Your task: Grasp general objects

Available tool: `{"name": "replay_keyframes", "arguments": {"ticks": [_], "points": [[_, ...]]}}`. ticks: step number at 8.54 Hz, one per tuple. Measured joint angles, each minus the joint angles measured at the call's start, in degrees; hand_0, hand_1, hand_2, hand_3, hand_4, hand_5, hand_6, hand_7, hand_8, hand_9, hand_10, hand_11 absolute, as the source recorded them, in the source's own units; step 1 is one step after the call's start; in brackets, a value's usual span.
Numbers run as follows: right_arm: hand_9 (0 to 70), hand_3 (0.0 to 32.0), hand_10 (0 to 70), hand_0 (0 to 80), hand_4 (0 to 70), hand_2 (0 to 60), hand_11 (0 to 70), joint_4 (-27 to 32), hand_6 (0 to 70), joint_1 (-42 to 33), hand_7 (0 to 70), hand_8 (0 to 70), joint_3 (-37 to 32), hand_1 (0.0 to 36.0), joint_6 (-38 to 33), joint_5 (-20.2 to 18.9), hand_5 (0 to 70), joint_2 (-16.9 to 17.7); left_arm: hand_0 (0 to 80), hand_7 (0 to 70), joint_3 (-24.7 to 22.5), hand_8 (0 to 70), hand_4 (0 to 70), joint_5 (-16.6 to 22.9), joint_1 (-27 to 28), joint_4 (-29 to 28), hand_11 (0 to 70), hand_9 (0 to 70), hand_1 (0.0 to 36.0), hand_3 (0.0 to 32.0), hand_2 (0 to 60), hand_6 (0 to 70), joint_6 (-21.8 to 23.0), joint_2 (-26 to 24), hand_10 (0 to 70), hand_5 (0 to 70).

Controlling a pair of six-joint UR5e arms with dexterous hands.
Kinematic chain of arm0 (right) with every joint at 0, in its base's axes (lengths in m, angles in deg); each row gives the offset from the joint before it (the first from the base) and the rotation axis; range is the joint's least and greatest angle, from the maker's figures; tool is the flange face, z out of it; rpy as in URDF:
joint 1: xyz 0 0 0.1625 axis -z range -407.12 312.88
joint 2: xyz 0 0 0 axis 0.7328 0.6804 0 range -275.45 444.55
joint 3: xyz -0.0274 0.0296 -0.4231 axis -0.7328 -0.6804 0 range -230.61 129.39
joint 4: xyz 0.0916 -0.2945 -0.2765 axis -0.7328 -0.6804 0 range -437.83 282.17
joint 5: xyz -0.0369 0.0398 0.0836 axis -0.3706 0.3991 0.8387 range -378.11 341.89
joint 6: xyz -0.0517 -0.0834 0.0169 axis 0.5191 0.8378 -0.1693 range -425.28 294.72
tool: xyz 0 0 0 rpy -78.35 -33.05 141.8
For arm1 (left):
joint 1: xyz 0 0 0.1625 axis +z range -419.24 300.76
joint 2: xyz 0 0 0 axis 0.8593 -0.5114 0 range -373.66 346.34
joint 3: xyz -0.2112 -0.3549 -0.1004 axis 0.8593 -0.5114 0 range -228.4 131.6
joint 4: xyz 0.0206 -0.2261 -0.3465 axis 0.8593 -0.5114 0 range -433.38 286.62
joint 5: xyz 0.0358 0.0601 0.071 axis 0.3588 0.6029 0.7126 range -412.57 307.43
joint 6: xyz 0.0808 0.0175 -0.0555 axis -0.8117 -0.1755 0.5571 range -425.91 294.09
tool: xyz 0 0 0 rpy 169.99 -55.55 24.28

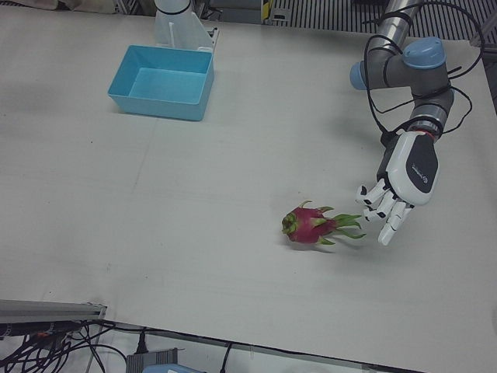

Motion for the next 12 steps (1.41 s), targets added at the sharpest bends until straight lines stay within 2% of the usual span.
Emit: {"name": "replay_keyframes", "arguments": {"ticks": [1,2,3,5,6,7,8,9,10,11,12], "points": [[0.0,0.0,0.0,0.0,0.0,0.0,0.0,0.0,0.0,0.0,0.0,0.0,0.0,0.0,0.0,0.0,0.0,0.0,80.0,66.6,0.0,1.3,22.2,0.0,0.1,0.0,0.0,11.9,36.0,0.0,60.0,11.7,0.0,0.0,0.0,70.0],[0.0,0.0,0.0,0.0,0.0,0.0,0.0,0.0,0.0,0.0,0.0,0.0,0.0,0.0,0.0,0.0,0.0,0.0,80.0,57.9,-0.1,0.2,17.7,0.0,0.2,0.0,0.0,10.1,36.0,0.0,60.0,6.4,-0.1,0.0,0.0,70.0],[0.0,0.0,0.0,0.0,0.0,0.0,0.0,0.0,0.0,0.0,0.0,0.0,0.0,0.0,0.0,0.0,0.0,0.0,80.0,49.8,-0.6,0.0,17.4,0.1,0.4,0.3,0.0,8.5,36.0,0.0,60.0,4.6,-0.2,0.0,0.0,70.0],[0.0,0.0,0.0,0.0,0.0,0.0,0.0,0.0,0.0,0.0,0.0,0.0,0.0,0.0,0.0,0.0,0.0,0.0,80.0,36.1,-3.7,0.0,25.3,0.4,0.8,2.8,0.0,5.8,36.0,0.0,60.0,3.1,-1.6,1.0,0.0,70.0],[0.0,0.0,0.0,0.0,0.0,0.0,0.0,0.0,0.0,0.0,0.0,0.0,0.0,0.0,0.0,0.0,0.0,0.0,80.0,37.1,-6.2,0.0,23.5,0.6,1.0,4.9,0.0,6.0,36.0,0.0,60.0,2.9,-2.6,1.9,0.0,70.0],[0.0,0.0,0.0,0.0,0.0,0.0,0.0,0.0,0.0,0.0,0.0,0.0,0.0,0.0,0.0,0.0,0.0,0.0,80.0,40.9,-8.6,0.0,22.6,0.9,2.0,7.4,0.0,6.7,36.0,0.0,60.0,4.7,-4.1,2.5,0.0,70.0],[0.0,0.0,0.0,0.0,0.0,0.0,0.0,0.0,0.0,0.0,0.0,0.0,0.0,0.0,0.0,0.0,0.0,0.0,80.0,47.5,-10.8,0.7,25.1,1.0,4.0,10.3,0.0,8.1,36.0,0.0,60.0,8.9,-6.1,2.8,0.0,70.0],[0.0,0.0,0.0,0.0,0.0,0.0,0.0,0.0,0.0,0.0,0.0,0.0,0.0,0.0,0.0,0.0,0.0,0.0,80.0,46.5,-12.9,0.3,21.0,0.9,6.4,13.0,0.0,7.9,36.0,0.0,60.0,6.6,-8.4,2.9,0.0,70.0],[0.0,0.0,0.0,0.0,0.0,0.0,0.0,0.0,0.0,0.0,0.0,0.0,0.0,0.0,0.0,0.0,0.0,0.0,80.0,42.2,-14.4,0.0,16.9,0.1,8.8,15.7,0.0,7.0,36.0,1.0,60.0,0.2,-10.2,2.6,0.0,27.9],[0.0,0.0,0.0,0.0,0.0,0.0,0.0,0.0,0.0,0.0,0.0,0.0,0.0,0.0,0.0,0.0,0.0,0.0,80.0,35.0,-15.4,0.0,11.8,-0.8,10.6,18.9,0.0,5.6,36.0,9.4,60.0,0.0,-11.3,1.3,0.0,0.0],[0.0,0.0,0.0,0.0,0.0,0.0,0.0,0.0,0.0,0.0,0.0,0.0,0.0,0.0,0.0,0.0,0.0,0.0,80.0,27.7,-15.8,0.0,9.2,-1.5,11.9,22.6,0.0,4.1,36.0,11.6,60.0,0.0,-12.2,-1.1,0.0,0.0]]}}
